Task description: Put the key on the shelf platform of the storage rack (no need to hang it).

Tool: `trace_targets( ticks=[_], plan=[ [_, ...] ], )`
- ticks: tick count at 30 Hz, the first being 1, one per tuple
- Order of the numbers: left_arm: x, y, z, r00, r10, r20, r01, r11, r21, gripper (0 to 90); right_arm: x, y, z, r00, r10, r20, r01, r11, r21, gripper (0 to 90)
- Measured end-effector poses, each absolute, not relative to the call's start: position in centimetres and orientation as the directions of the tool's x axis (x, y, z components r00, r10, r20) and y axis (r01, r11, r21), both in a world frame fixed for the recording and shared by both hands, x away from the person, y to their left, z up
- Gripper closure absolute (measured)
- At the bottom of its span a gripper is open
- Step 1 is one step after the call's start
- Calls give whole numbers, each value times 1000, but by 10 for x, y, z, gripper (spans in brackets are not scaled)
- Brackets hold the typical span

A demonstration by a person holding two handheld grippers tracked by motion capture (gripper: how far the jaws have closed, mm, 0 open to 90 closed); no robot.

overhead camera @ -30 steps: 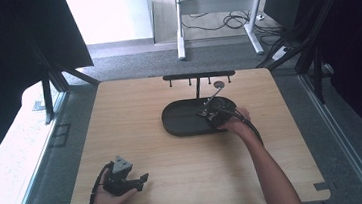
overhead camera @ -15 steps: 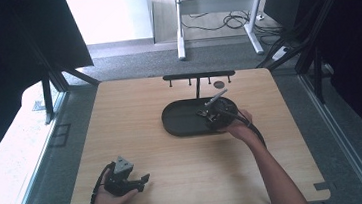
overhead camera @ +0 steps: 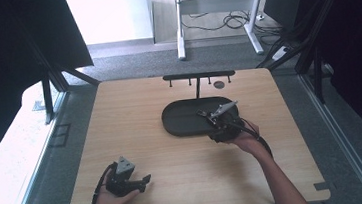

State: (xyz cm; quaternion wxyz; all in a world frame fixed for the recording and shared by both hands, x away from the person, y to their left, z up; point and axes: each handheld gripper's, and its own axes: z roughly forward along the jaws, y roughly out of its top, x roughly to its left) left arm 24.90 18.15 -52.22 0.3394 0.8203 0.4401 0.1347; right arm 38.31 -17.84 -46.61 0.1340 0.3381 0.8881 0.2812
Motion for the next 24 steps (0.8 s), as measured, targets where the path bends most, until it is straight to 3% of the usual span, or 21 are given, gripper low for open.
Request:
trace_targets(
  ticks=[24],
  plan=[
    [248,175,-526,582,811,-65,632,-401,663,285,351,-204,-486,-743,669,-1,537,597,596,463]
  ],
)
